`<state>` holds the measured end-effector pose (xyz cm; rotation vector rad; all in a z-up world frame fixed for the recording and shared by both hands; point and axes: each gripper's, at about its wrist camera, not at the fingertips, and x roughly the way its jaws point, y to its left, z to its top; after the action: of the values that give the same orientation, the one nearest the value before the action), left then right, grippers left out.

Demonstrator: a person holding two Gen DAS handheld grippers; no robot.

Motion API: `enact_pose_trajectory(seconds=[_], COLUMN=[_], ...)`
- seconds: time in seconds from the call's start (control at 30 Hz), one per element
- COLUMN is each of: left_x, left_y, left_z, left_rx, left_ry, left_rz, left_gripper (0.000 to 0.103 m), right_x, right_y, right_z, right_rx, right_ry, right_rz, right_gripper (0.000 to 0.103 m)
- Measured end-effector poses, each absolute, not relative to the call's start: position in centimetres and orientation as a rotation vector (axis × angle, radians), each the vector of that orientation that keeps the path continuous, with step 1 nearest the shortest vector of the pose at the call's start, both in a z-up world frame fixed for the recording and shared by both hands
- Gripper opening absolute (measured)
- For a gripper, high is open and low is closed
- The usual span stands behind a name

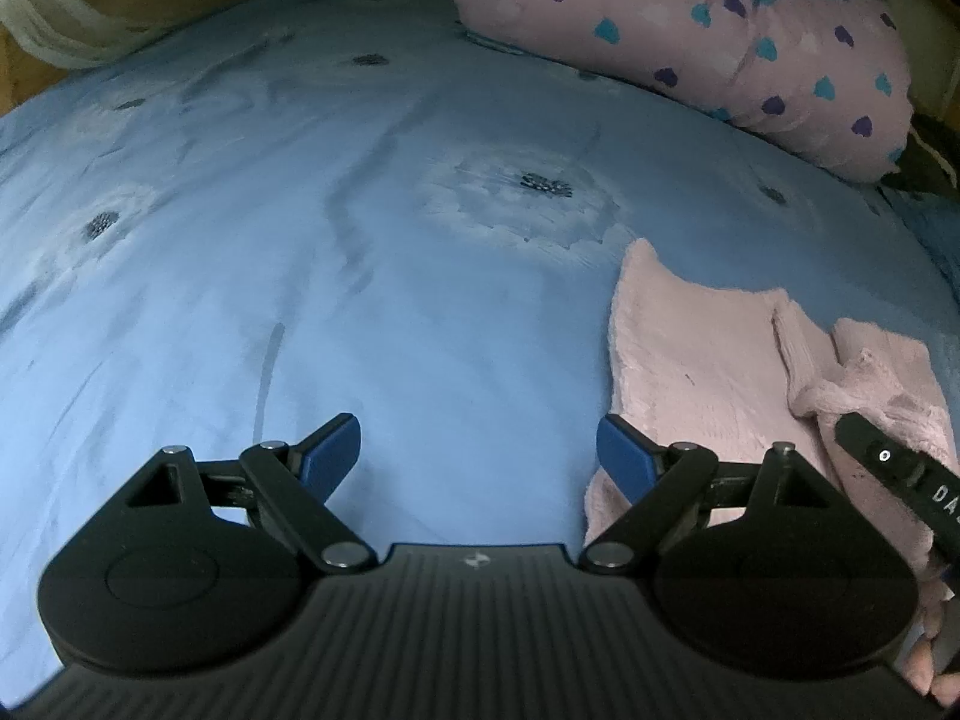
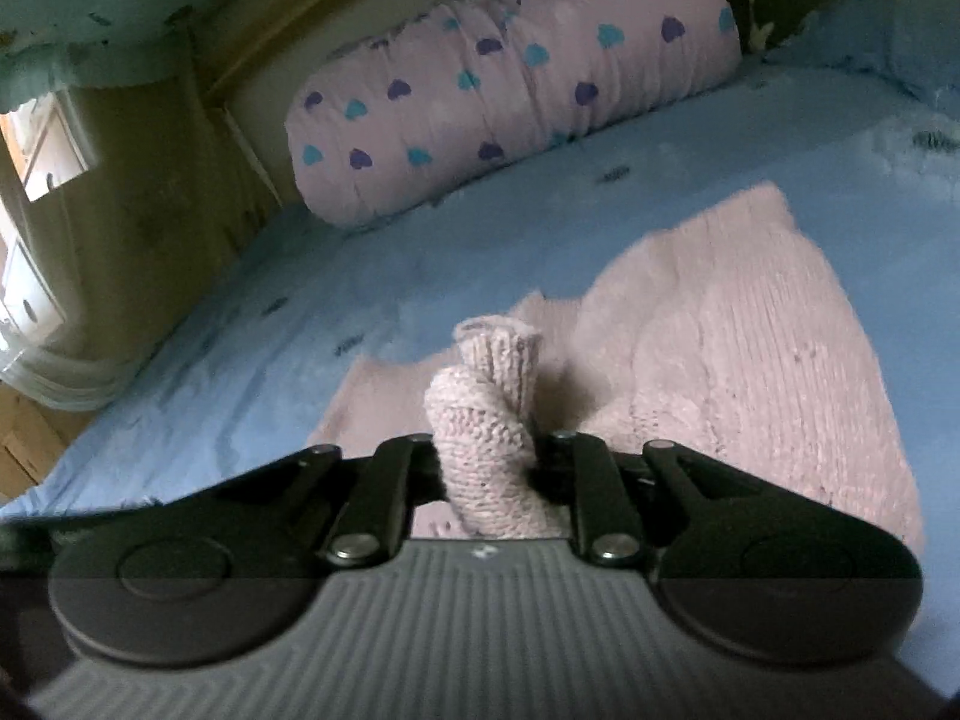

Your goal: Fold small clothes

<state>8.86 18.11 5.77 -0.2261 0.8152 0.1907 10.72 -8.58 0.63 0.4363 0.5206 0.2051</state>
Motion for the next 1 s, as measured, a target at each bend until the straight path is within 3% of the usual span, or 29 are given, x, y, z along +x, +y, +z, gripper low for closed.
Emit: enact_pose_trajectory(seconds=[0.37,0.67,0.73,0.8,0.87,1.0], left_x=[8.6,7.6,7.5,7.6,7.7,8.1], left_y=[20.4,21.7,21.3,20.6,19.6,17.2], left_z=[6.3,7.1,7.4,7.8,8.1,8.3], left_rx=[-0.289,-0.342,-0.363,-0.373,-0.375,-0.354], left_ry=[0.788,0.729,0.714,0.698,0.679,0.669], left_rz=[0.240,0.188,0.154,0.113,0.068,0.006], left_gripper=[0.089,0.089,0.089,0.089,0.089,0.089], right_x=[11.2,10.1,9.4,9.1,8.5,6.7], right_y=[-7.2,-1.1,-1.0,-1.3,-1.7,-2.6], right_z=[5.8,0.2,0.8,1.4,2.0,3.3], right_rx=[0.578,0.390,0.349,0.346,0.349,0.285], right_ry=[0.359,0.543,0.537,0.558,0.568,0.563], right_rz=[0.305,0.508,0.513,0.541,0.590,0.639], right_gripper=[0.017,0.019,0.026,0.042,0.049,0.053])
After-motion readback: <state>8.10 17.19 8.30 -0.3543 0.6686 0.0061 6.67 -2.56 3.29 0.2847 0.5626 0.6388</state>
